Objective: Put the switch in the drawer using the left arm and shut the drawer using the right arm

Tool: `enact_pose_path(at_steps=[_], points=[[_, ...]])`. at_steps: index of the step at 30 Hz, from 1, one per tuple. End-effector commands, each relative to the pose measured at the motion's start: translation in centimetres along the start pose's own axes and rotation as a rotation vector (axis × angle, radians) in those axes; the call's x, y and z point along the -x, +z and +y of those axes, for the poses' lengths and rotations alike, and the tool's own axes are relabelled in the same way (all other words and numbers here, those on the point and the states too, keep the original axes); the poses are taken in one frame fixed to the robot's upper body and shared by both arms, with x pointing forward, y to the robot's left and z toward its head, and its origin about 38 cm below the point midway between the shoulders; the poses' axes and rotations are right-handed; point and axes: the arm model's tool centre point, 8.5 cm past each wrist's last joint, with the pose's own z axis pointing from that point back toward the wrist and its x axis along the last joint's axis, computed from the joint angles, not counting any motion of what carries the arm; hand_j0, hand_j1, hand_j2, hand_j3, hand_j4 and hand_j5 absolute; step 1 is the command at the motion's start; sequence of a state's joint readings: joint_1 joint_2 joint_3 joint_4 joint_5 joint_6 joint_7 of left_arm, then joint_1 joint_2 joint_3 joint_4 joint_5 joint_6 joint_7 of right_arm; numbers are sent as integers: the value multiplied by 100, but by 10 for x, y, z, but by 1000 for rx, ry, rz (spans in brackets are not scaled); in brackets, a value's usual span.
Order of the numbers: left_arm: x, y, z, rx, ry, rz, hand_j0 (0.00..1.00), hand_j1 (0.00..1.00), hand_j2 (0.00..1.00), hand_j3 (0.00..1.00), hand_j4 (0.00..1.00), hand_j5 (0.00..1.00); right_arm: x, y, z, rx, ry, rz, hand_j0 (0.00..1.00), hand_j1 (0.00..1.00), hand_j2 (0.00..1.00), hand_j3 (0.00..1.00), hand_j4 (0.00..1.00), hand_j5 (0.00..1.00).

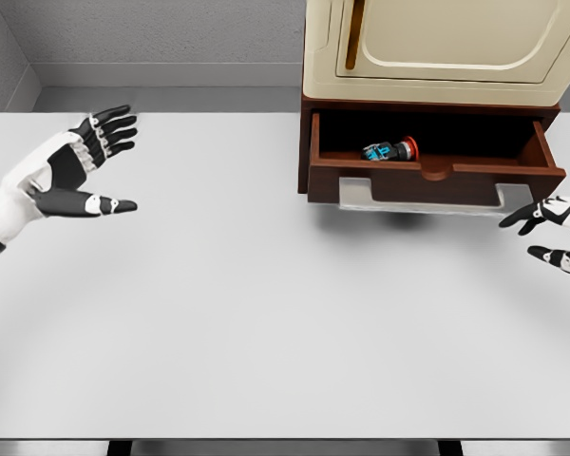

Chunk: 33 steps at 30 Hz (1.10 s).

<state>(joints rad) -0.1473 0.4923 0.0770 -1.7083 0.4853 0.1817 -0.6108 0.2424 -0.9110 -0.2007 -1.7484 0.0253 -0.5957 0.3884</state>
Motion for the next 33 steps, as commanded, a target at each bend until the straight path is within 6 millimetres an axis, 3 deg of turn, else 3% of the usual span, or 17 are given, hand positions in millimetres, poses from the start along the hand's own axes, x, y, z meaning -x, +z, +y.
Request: enact_pose_path(at_steps=[1,4,7,18,33], points=[[7,5,9,-46,9,5,100,100,100,100,100,100,1,0,6,-17,16,-2,66,66,66,66,66,66],[21,14,16,-74,33,40,100,100,100,100,100,100,4,0,15,-13,6,13,66,66,66,66,66,66],[20,18,21,-90,31,38,100,100,100,100,100,100,5,-1,22,-6,-4,18,66,66,66,66,66,66],[18,19,23,-95,27,35,100,100,100,100,100,100,11,-6,16,9,1,21,67,67,67,67,67,67],[18,18,22,-94,27,35,100,100,100,100,100,100,18,-33,22,23,-17,-3,67,67,67,67,67,67]])
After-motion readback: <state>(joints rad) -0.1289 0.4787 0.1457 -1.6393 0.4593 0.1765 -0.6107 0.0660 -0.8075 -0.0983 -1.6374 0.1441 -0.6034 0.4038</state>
